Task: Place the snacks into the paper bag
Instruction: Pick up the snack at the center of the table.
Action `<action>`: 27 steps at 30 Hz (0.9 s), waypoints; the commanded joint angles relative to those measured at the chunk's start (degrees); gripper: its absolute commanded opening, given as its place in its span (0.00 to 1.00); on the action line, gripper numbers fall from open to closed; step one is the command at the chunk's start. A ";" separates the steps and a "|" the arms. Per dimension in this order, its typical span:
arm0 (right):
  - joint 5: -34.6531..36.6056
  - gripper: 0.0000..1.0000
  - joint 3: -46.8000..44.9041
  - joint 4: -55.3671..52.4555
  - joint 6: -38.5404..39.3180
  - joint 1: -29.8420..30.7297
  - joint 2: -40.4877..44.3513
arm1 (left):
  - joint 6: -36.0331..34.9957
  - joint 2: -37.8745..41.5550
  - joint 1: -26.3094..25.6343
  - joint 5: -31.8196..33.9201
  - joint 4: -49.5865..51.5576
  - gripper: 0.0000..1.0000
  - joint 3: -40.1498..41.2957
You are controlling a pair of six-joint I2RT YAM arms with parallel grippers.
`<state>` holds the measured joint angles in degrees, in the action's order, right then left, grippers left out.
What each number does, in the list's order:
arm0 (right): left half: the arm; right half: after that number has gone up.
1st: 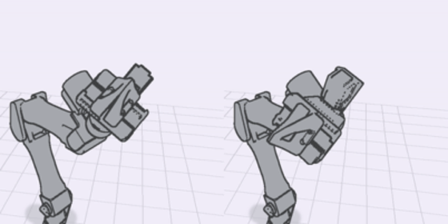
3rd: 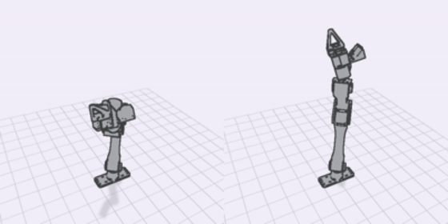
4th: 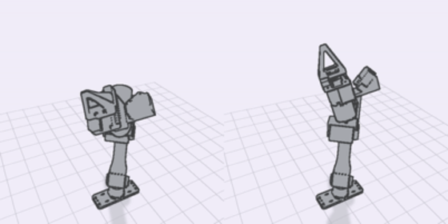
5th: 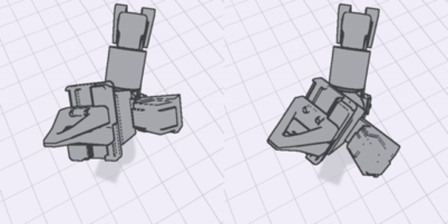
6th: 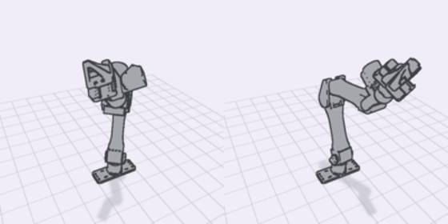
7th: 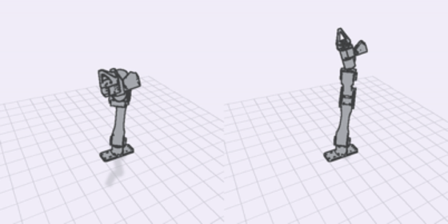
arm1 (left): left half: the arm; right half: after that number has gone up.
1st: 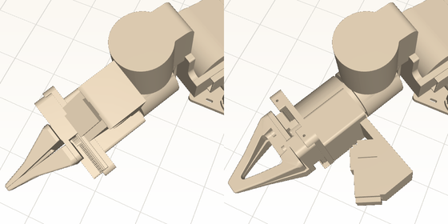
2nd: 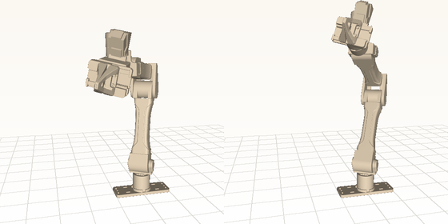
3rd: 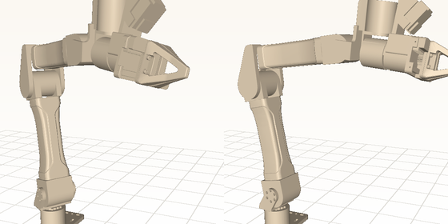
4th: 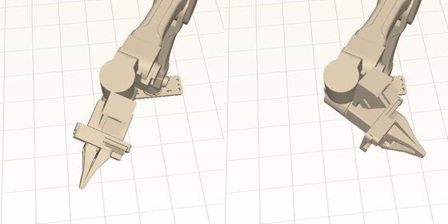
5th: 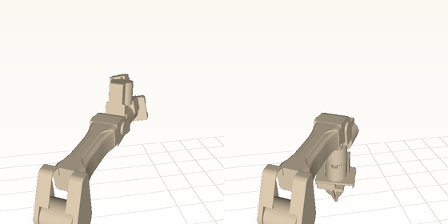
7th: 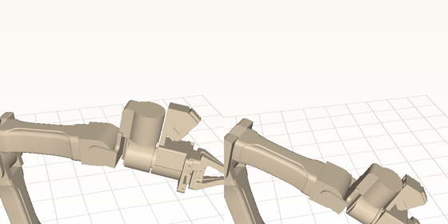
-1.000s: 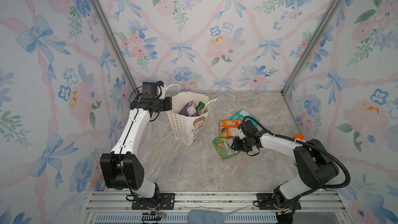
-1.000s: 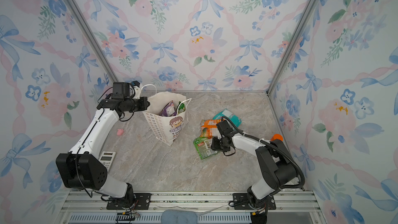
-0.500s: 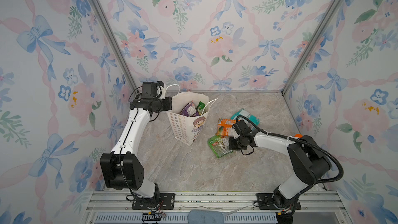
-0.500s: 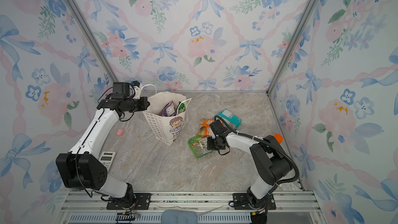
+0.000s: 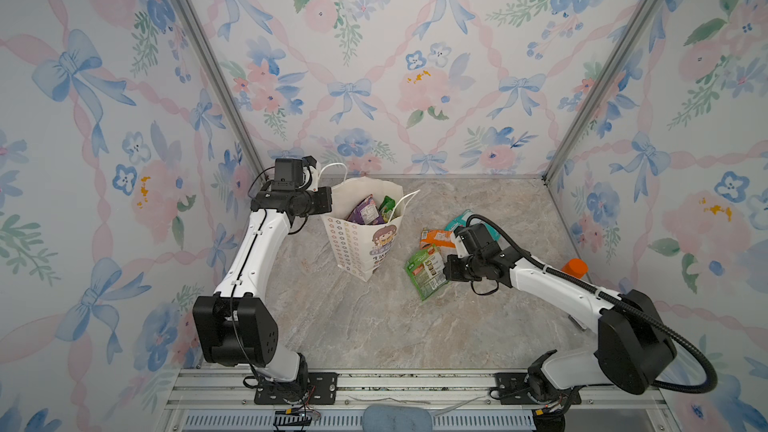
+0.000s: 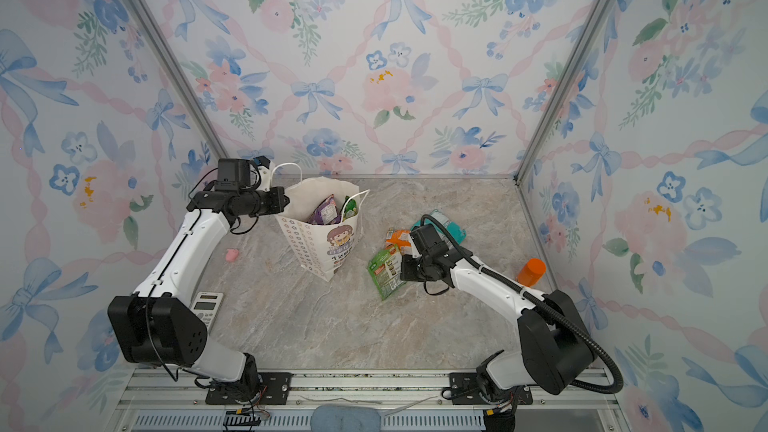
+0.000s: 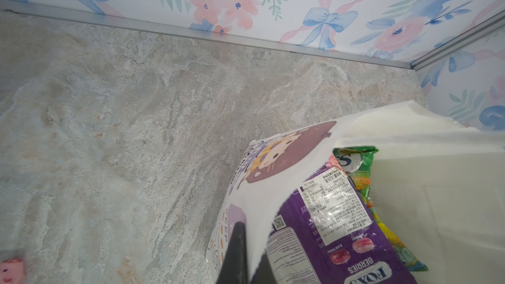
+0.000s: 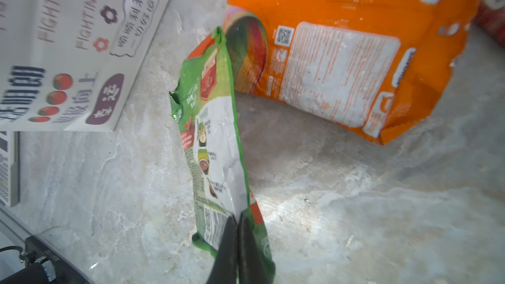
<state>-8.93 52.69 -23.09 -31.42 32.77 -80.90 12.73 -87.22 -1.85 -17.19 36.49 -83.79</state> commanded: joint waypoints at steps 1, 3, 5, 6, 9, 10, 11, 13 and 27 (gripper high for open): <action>0.13 0.00 2.62 -1.80 -1.62 0.56 3.02 | -0.12 0.80 -0.18 -0.29 -2.31 0.00 0.04; -0.19 0.00 3.52 -1.95 -1.95 0.62 4.30 | -0.15 0.87 -0.18 -0.39 -2.38 0.00 0.03; -0.19 0.00 4.23 -2.23 -1.98 0.62 5.38 | -0.07 0.85 -0.26 -0.47 -2.38 0.00 0.02; 0.07 0.00 4.70 -2.30 -2.08 0.55 5.93 | -0.07 0.89 -0.26 -0.48 -2.39 0.00 0.00; 1.39 0.00 6.24 -2.85 -1.98 0.30 7.44 | -0.07 0.84 -0.26 -0.56 -2.37 0.00 -0.06; 2.10 0.00 6.86 -3.09 -1.78 0.07 7.80 | -0.05 0.91 -0.24 -0.56 -2.39 0.00 0.03; 2.66 0.00 7.69 -3.19 -1.32 -0.24 8.22 | -0.08 0.90 -0.19 -0.55 -2.39 0.00 -0.01; 4.10 0.00 10.05 -4.00 -0.22 -1.31 8.72 | -0.08 0.89 -0.31 -0.65 -2.39 0.00 -0.04; 16.24 0.00 36.13 -3.93 12.53 -3.58 4.05 | 0.10 1.00 -0.61 -1.27 -2.39 0.00 -0.09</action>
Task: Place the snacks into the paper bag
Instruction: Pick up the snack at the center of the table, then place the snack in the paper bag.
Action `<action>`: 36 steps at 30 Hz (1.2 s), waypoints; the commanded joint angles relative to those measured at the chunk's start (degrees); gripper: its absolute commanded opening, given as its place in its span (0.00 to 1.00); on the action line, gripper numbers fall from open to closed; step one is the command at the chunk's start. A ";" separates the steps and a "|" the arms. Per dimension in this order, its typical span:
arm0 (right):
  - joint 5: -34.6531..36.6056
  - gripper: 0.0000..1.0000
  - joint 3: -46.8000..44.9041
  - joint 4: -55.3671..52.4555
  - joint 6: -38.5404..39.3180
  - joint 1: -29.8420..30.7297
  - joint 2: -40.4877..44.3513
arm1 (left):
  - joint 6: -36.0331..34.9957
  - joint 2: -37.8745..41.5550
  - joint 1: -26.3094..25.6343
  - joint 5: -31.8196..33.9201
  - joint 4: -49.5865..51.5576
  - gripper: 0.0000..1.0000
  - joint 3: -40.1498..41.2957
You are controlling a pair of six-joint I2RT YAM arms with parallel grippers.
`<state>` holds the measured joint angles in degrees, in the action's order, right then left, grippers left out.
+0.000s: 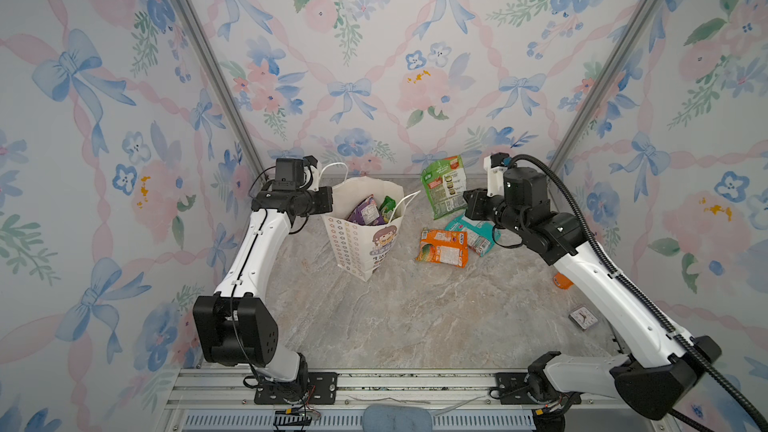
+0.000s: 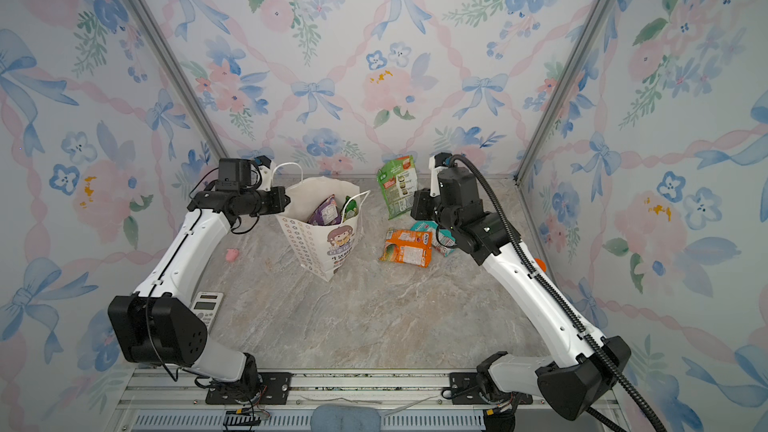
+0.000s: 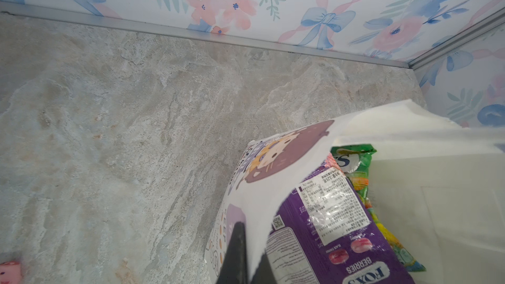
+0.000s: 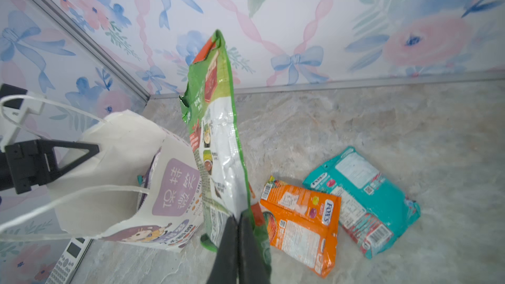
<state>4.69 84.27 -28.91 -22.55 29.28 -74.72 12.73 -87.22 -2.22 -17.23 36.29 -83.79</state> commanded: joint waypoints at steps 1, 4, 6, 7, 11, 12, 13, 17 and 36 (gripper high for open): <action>2.61 0.00 6.15 2.41 4.14 0.15 -2.99 | 0.10 1.00 -0.32 -1.22 -2.15 0.00 -0.08; 2.63 0.00 11.78 3.43 5.70 1.51 -6.53 | 0.10 1.00 -0.41 -1.31 -2.15 0.00 -0.10; 2.99 0.00 16.15 3.55 7.20 2.80 -9.34 | 0.19 0.92 -0.44 -1.39 -2.18 0.00 -0.10; 3.38 0.00 17.88 3.61 7.93 3.54 -10.57 | 0.20 0.91 -0.51 -1.40 -2.19 0.00 -0.11; 4.55 0.00 26.69 2.27 10.34 6.35 -16.75 | 0.19 0.88 -0.64 -1.66 -2.19 0.00 -0.15; 4.42 0.00 28.92 1.86 10.69 7.25 -18.41 | 0.19 0.95 -0.68 -1.58 -2.19 0.00 -0.12; 4.59 0.00 30.59 1.54 11.17 7.99 -19.66 | 0.19 0.91 -0.68 -1.57 -2.15 0.00 -0.10; 4.95 0.00 37.38 -0.76 12.89 11.90 -25.79 | 0.19 0.91 -0.64 -1.49 -2.17 0.00 -0.15; 5.32 0.00 19.43 1.37 7.74 16.17 -20.41 | 0.10 0.70 -0.69 -0.87 -2.19 0.00 -0.15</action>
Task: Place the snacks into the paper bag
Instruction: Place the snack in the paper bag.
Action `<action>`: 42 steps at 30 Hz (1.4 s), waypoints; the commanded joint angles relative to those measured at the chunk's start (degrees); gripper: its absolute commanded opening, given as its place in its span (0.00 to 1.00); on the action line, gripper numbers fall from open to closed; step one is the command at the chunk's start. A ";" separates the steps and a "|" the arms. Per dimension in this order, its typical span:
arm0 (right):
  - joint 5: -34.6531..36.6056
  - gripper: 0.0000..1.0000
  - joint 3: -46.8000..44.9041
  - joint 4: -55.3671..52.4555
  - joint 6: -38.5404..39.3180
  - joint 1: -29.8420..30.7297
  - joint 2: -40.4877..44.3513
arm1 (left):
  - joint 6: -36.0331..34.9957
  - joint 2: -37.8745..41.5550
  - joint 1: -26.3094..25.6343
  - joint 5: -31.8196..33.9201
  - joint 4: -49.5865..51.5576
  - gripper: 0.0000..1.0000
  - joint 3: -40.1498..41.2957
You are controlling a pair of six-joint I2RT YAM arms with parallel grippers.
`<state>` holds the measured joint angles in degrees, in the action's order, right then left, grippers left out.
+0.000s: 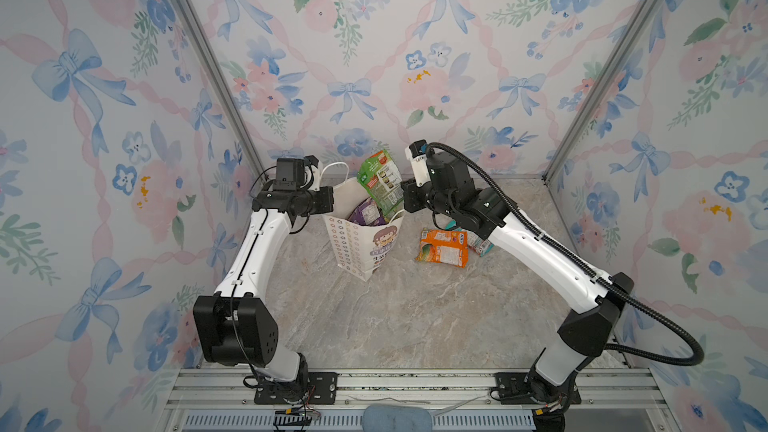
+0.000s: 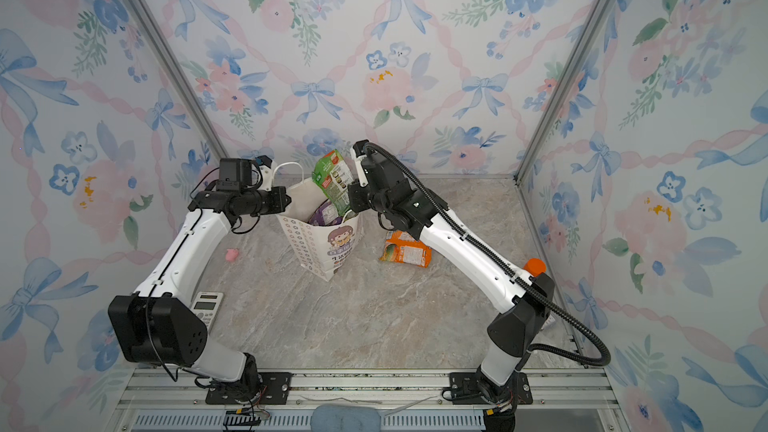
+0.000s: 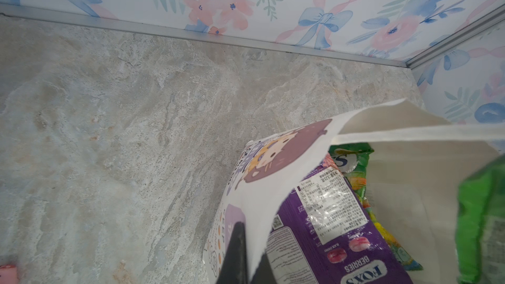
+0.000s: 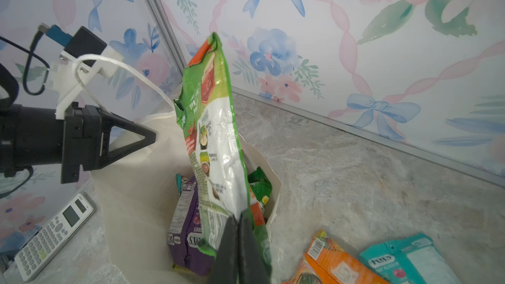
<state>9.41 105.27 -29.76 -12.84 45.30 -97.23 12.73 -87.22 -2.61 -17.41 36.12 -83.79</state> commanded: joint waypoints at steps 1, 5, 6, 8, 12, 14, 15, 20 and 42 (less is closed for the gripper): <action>0.31 0.00 -1.98 2.22 -2.37 0.17 2.09 | 0.12 0.66 -0.31 -0.70 -2.01 0.00 -0.08; -2.27 0.00 -3.01 2.87 -4.43 0.31 2.13 | 0.15 0.73 -0.29 -0.70 -1.96 0.00 -0.12; -2.71 0.00 -3.23 3.10 -4.79 0.49 2.09 | 0.10 0.77 -0.29 -0.72 -2.00 0.00 -0.14; -3.35 0.00 -3.75 3.20 -5.35 0.67 2.13 | 0.12 0.82 -0.32 -0.70 -1.97 0.00 -0.11; -5.26 0.00 -5.35 4.00 -7.00 0.93 2.13 | 0.13 0.66 -0.29 -0.67 -2.02 0.00 -0.15; -5.98 0.00 -5.70 4.16 -7.58 0.98 2.11 | 0.14 0.65 -0.29 -0.70 -2.01 0.00 -0.08; -6.51 0.00 -5.81 4.16 -7.84 0.93 2.13 | 0.14 0.69 -0.22 -0.70 -1.97 0.00 -0.11; -9.23 0.00 -5.12 4.00 -8.62 0.98 0.38 | 0.10 0.66 -0.24 -0.61 -2.01 0.00 -0.06; -10.32 0.81 -14.67 11.34 -8.40 -8.01 10.63 | 0.10 0.48 -0.32 -0.52 -2.02 0.00 -0.05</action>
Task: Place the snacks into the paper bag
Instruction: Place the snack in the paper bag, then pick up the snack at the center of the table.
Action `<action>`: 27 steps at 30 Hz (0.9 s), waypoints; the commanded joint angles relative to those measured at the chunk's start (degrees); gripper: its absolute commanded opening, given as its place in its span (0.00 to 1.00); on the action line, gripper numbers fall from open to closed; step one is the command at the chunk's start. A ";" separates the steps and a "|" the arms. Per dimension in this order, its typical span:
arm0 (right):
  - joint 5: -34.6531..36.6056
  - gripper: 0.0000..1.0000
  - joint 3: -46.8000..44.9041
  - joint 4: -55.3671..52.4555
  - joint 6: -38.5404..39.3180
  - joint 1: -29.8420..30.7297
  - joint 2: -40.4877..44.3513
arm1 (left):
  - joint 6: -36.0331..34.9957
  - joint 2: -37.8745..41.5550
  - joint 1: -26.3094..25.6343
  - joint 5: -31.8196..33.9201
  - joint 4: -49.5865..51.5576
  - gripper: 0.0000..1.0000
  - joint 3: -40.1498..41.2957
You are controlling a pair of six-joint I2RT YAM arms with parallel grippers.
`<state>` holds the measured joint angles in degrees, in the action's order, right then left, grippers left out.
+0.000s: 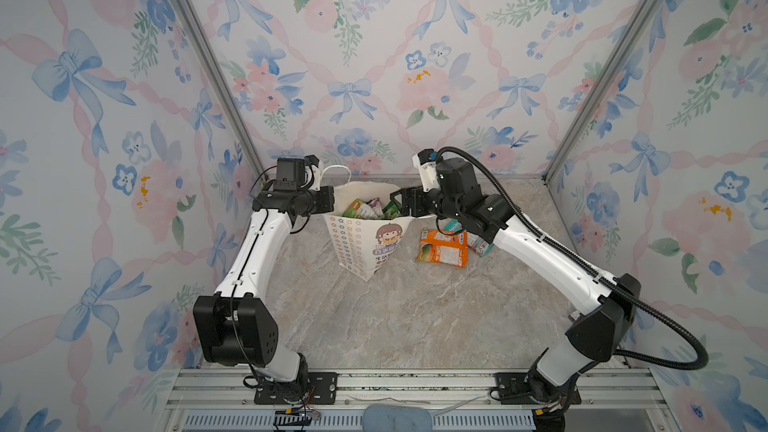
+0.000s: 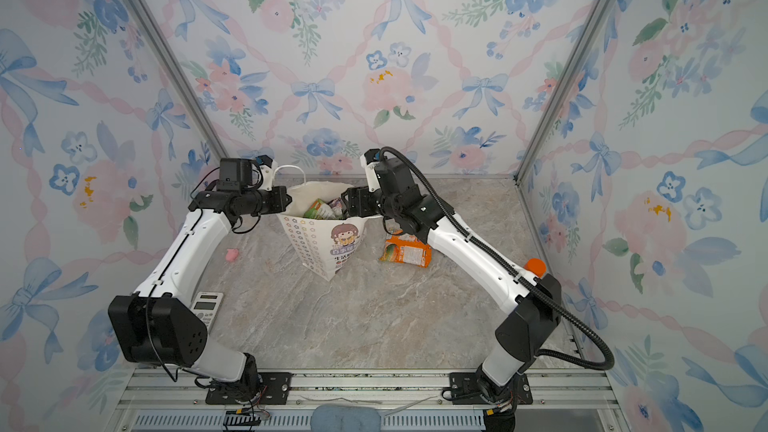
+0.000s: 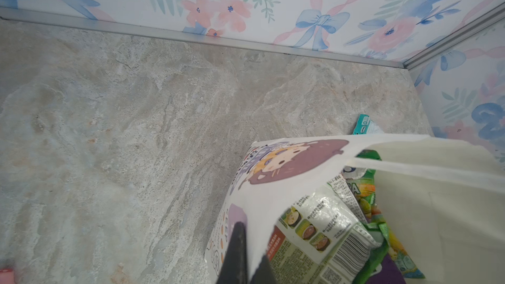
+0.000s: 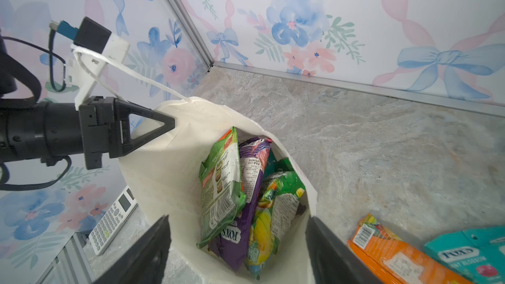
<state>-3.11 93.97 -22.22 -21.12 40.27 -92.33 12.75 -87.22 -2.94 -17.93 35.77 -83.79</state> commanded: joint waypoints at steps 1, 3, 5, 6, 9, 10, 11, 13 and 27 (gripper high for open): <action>2.41 0.82 -5.29 4.46 -0.59 -3.97 7.02 | 0.00 0.50 0.04 0.00 -1.65 0.00 -0.06; 2.89 0.82 -9.96 5.24 -1.90 -6.52 9.86 | -0.01 0.56 0.02 0.05 -1.62 0.00 -0.05; 2.59 0.82 -13.63 5.47 -3.45 -9.13 12.21 | 0.01 0.57 0.04 0.18 -1.65 0.00 -0.06; 1.81 0.82 -15.32 5.75 -4.22 -10.38 13.37 | -0.01 0.49 0.04 0.18 -1.67 0.00 -0.05; -1.28 0.83 -18.77 7.36 -5.33 -13.15 16.13 | 0.06 0.21 0.04 0.18 -1.66 0.00 -0.04; -1.86 0.83 -19.24 7.87 -5.56 -13.41 16.52 | 0.08 0.09 0.03 0.11 -1.67 0.00 -0.05; -2.12 0.83 -19.59 8.28 -5.69 -13.46 16.74 | 0.08 -0.05 0.04 0.09 -1.67 0.00 0.01; -3.06 0.83 -19.03 8.56 -5.88 -13.47 16.26 | 0.12 -0.10 0.04 -0.06 -1.67 0.00 -0.02; -8.23 0.80 -21.26 9.80 -10.45 -18.84 14.35 | 0.08 0.08 0.04 -0.10 -1.66 0.00 -0.04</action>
<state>-9.50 74.63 -13.45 -29.52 23.75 -77.95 12.73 -87.33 -3.29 -18.28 36.75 -83.40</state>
